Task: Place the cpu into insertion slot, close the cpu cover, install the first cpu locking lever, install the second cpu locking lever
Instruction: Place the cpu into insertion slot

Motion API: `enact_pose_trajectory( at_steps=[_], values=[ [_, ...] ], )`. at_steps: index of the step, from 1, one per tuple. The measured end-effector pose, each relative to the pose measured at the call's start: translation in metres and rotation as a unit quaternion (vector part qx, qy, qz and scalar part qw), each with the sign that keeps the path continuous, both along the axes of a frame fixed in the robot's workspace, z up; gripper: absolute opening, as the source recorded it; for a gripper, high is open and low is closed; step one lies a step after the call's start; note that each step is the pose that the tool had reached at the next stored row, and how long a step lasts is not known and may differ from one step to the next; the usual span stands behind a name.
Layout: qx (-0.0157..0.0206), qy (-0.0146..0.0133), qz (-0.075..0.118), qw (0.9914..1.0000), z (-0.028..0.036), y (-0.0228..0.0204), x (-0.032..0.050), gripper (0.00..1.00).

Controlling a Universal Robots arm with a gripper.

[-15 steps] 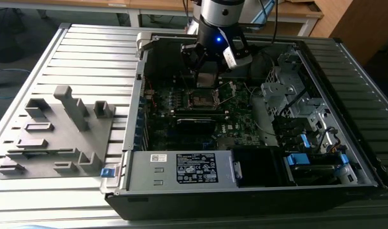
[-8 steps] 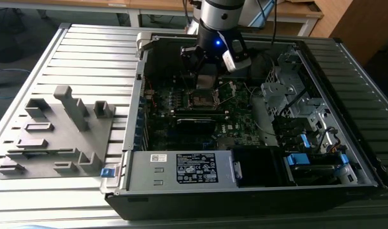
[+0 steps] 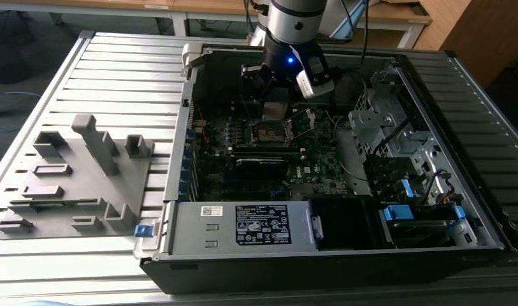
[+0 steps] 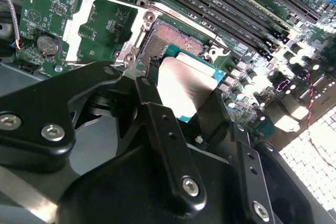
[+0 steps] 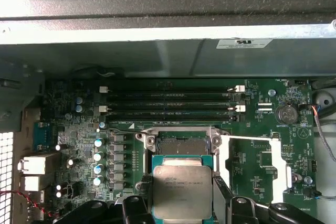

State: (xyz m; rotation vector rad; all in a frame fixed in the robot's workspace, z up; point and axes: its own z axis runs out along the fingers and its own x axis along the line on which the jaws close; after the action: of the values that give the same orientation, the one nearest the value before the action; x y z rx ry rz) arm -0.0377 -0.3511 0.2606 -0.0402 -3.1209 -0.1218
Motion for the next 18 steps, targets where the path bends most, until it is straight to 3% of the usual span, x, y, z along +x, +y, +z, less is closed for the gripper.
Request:
enact_pose_trajectory(
  at_steps=[14, 18],
  values=[
    [0.0000, 0.0000, 0.000, 1.00000, -0.0022, 0.0000, 0.0000, 0.54],
    [0.0000, 0.0000, -0.010, 0.99995, -0.0024, 0.0000, 0.0000, 0.54]
  ],
)
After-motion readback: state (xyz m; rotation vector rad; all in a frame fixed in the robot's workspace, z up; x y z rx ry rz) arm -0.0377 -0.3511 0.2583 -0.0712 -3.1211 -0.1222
